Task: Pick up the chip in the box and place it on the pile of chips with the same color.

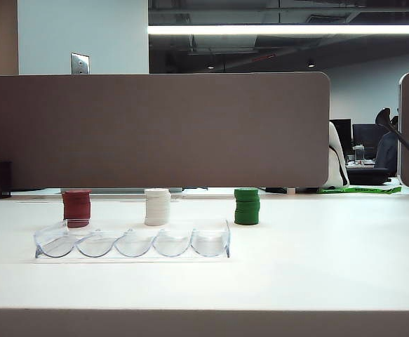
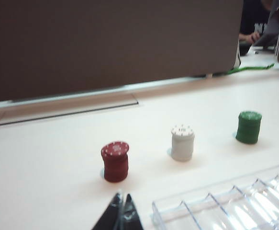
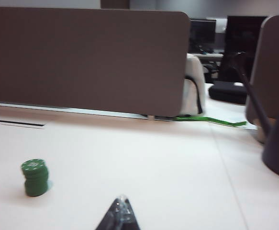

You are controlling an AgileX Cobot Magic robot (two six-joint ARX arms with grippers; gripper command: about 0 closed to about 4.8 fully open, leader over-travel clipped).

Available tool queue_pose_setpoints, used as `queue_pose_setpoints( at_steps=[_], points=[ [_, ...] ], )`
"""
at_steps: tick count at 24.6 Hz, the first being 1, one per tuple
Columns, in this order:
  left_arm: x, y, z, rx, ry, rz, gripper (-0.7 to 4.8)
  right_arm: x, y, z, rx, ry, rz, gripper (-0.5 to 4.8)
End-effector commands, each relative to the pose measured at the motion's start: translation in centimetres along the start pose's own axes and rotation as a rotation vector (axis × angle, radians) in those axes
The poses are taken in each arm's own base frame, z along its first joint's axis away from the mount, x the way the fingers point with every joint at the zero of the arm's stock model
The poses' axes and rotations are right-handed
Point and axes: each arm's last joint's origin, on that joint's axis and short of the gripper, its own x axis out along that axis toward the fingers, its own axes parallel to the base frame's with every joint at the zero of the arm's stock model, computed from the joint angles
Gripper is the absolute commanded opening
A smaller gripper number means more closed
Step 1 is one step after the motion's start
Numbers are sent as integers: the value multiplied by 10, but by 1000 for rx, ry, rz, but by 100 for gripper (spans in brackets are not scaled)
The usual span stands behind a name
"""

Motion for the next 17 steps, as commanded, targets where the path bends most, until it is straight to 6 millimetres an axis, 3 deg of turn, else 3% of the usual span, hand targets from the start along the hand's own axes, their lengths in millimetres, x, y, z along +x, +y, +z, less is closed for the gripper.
queue_pose_setpoints(
  at_steps=[1,17],
  points=[
    [0,0,1,66,-3,3,-6,2,0,-10,6,-22,20,-6],
    [-1,12,1,59,3,142,-6,2,0,-16,8,-22,22,-6]
  ],
)
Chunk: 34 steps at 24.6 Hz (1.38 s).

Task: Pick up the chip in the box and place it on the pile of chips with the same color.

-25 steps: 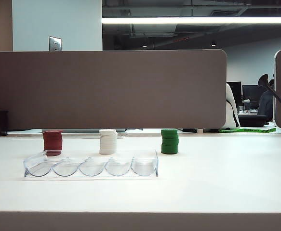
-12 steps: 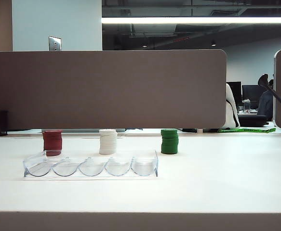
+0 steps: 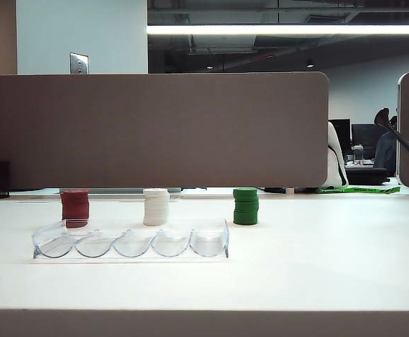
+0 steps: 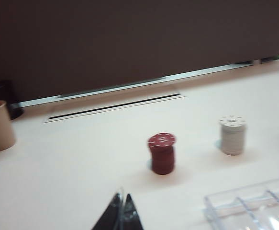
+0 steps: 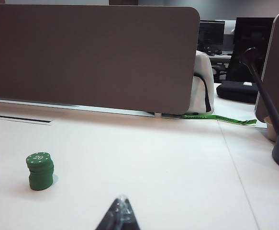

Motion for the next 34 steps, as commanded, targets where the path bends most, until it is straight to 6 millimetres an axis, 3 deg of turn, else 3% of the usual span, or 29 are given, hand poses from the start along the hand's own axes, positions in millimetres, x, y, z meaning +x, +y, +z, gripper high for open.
queue_pose_setpoints(
  at_steps=[1,9,23,29,34],
  points=[
    [0,6,3,-36,-35,-20,-6,0,0,1,1,-15,1,-6],
    [-1,20,1,-96,-34,29,-6,0,0,1,2,-12,0,-6],
    [-1,20,1,-119,-36,27,-5,0,-2,-3,17,26,-62,-6],
    [-1,20,2,-116,-50,28,-6,-1,-5,-4,17,35,-184,-6],
    [-1,20,3,-115,-57,29,-6,0,-4,-3,17,27,-154,-6]
  ],
)
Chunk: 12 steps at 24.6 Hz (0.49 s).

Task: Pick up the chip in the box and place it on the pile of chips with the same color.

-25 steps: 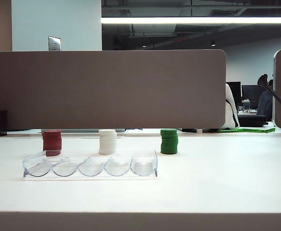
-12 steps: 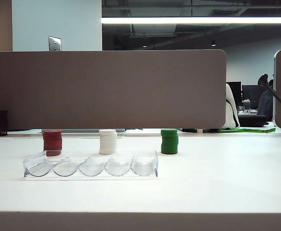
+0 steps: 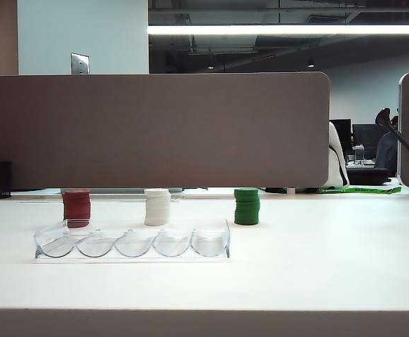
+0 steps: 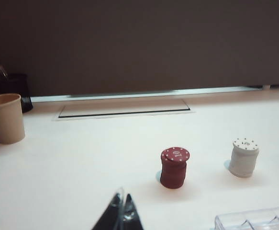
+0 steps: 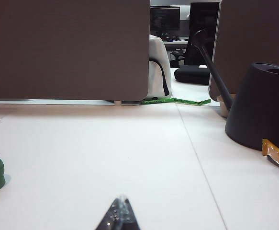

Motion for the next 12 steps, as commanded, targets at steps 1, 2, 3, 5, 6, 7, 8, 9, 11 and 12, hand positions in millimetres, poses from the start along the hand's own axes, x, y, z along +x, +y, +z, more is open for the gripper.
queue_pose_setpoints(
  at_steps=[1,2,3,5,6,7,8,9,11,12],
  points=[
    [0,0,3,-3,-19,-3,-6,0,1,2,1,-26,30,-6],
    [0,0,3,-3,-19,-1,-6,0,1,3,1,-31,30,-6],
    [0,0,3,-3,-19,-1,-6,0,1,3,3,-38,29,-6],
    [0,0,3,-3,-19,-1,-6,0,1,4,18,-46,30,-6],
    [0,0,3,-4,-19,-1,-6,0,1,4,22,-48,30,-6],
    [0,0,3,-3,-19,-1,-6,0,1,4,21,-47,30,-6],
    [0,0,3,-3,-19,-1,-6,0,1,4,21,-47,30,-6],
    [0,0,3,-3,-19,-1,-6,0,1,4,21,-47,30,-6],
    [0,0,3,-4,-19,-1,-6,0,1,4,22,-47,33,-6],
    [0,0,3,-4,-19,-1,-6,0,1,4,22,-47,38,-6]
  ],
)
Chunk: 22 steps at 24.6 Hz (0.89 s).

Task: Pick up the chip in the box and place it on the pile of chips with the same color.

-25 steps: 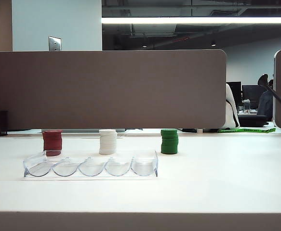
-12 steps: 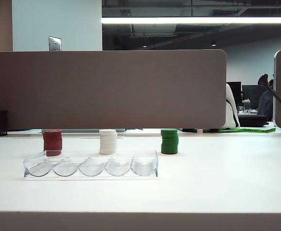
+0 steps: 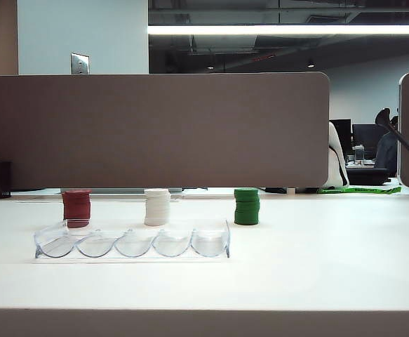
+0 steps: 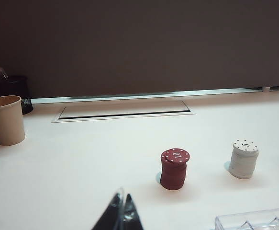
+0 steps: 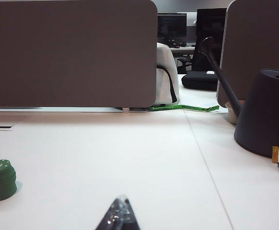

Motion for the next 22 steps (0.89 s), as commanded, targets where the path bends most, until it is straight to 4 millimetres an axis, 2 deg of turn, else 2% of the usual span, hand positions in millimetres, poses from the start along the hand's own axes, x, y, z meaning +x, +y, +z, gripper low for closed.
queue_pose_setpoints(
  at_steps=[1,22],
  points=[
    [0,0,2,-4,-15,-2,-6,0,0,2,3,-21,12,-6],
    [0,1,2,-23,-14,39,-5,0,0,-1,27,6,-10,-6]
  ],
)
